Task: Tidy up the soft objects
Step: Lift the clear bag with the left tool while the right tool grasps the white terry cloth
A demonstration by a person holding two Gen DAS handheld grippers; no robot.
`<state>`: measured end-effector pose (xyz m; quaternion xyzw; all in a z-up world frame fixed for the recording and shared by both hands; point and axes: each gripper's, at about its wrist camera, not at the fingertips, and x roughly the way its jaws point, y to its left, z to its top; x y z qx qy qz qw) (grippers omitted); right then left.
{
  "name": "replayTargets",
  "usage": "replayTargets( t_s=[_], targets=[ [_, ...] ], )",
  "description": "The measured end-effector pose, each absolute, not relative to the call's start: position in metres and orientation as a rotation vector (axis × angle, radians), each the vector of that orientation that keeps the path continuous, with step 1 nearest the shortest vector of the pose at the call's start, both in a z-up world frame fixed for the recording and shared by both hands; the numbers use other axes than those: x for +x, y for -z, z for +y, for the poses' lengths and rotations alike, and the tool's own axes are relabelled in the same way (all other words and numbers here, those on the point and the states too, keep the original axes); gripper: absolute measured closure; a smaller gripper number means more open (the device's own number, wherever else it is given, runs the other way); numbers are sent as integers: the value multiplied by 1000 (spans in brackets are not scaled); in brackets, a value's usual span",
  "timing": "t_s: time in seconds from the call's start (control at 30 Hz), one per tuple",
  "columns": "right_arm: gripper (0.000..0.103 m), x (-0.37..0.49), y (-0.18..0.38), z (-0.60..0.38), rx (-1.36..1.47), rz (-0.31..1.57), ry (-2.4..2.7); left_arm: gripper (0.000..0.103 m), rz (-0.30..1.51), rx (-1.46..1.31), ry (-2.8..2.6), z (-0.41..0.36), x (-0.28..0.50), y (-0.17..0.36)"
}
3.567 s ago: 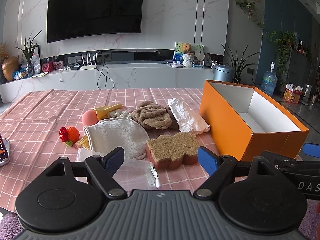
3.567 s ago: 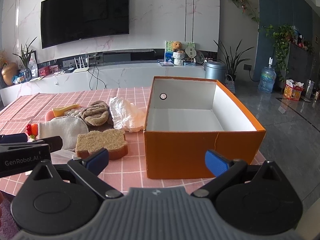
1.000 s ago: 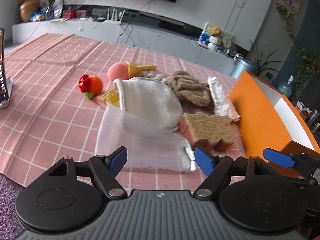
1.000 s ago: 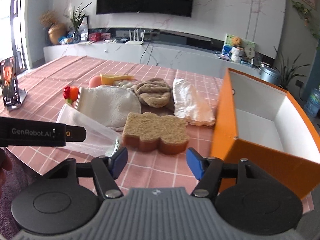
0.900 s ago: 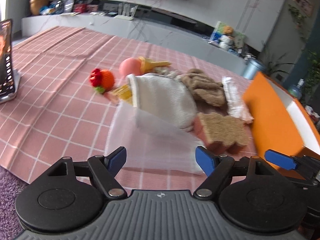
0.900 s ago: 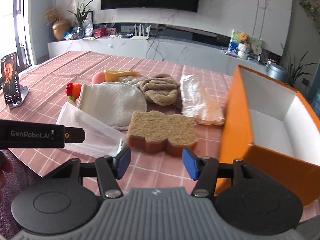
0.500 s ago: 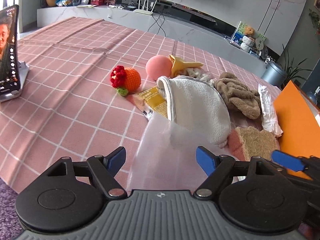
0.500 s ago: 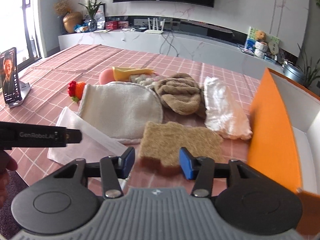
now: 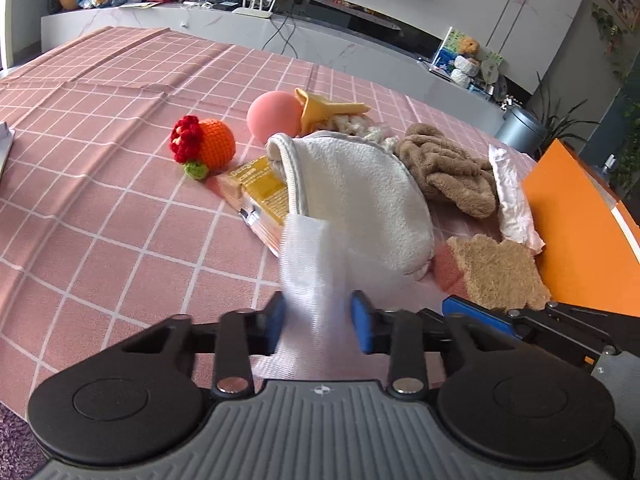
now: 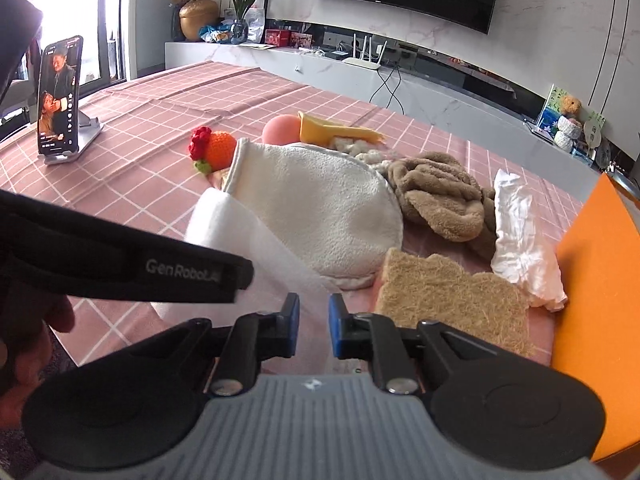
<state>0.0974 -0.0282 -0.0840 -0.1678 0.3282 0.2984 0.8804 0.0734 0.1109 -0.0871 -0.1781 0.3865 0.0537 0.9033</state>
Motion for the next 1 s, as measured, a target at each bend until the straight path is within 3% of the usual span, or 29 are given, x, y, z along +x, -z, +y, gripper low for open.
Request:
replayTargets(
  t_s=[0.03, 0.13, 0.23, 0.3, 0.43, 0.53, 0.57, 0.6, 1.0],
  targets=[
    [89, 98, 83, -28, -351, 680, -619, 84, 789, -365, -106, 111, 73, 86],
    [88, 99, 78, -29, -342, 671, -619, 93, 738, -356, -106, 114, 68, 75],
    [84, 103, 68, -29, -314, 648, -623, 94, 671, -319, -137, 122, 64, 60],
    [70, 106, 61, -27, -294, 632, -625, 94, 645, -304, -176, 131, 63, 52],
    [52, 120, 54, -14, -257, 629, -615, 94, 633, -227, -291, 153, 68, 48],
    [28, 132, 55, 3, -247, 649, -632, 94, 660, -252, -313, 167, 76, 56],
    [15, 135, 57, 10, -246, 656, -632, 94, 668, -244, -322, 168, 78, 60],
    [9, 140, 59, 17, -245, 670, -628, 94, 671, -239, -328, 170, 79, 63],
    [3, 177, 83, 42, -197, 807, -578, 94, 679, -223, -397, 195, 79, 74]
  ],
)
